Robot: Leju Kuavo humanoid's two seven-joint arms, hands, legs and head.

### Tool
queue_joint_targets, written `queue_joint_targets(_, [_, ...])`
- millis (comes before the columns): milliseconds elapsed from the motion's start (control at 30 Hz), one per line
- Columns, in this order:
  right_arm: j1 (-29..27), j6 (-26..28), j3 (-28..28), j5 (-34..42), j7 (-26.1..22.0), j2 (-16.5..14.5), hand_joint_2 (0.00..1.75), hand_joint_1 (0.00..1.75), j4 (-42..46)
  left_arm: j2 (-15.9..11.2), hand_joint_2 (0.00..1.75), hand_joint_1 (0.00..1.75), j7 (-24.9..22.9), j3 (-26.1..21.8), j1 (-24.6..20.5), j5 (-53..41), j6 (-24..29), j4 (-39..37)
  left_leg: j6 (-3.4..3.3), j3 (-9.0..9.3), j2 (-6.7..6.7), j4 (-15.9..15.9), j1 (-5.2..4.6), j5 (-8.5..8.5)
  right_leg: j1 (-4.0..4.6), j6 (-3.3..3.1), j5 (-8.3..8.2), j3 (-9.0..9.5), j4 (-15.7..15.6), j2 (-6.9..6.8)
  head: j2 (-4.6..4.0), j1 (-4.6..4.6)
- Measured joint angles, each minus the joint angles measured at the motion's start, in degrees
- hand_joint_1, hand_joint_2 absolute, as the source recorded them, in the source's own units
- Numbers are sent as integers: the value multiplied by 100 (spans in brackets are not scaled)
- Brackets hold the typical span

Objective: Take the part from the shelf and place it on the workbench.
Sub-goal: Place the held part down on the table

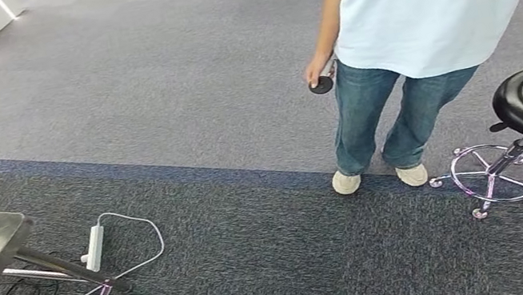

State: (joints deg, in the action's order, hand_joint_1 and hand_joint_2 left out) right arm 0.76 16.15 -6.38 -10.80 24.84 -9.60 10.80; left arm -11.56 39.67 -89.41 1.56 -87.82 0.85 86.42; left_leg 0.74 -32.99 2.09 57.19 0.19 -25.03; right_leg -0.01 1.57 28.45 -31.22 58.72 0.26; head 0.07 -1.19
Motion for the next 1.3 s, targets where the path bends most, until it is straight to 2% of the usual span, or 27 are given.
queue_joint_targets(300, [-7,-44,1,4,-1,0,0,0,0,-2,0,0,11,24,116,85,-609,423,-1,0,0,0,0,-1,0,0,0,-9,-1,0,0,1])
queue_joint_targets(567, [-10,-60,2,11,0,0,0,0,0,-13,0,0,11,23,136,83,-809,589,-1,0,0,0,0,-1,0,0,0,-8,-1,0,0,0])
queue_joint_targets(1300, [-19,-45,55,20,0,0,0,0,0,-2,0,0,11,-7,135,19,-869,647,-1,0,0,0,0,0,0,0,0,-5,-2,0,0,1])
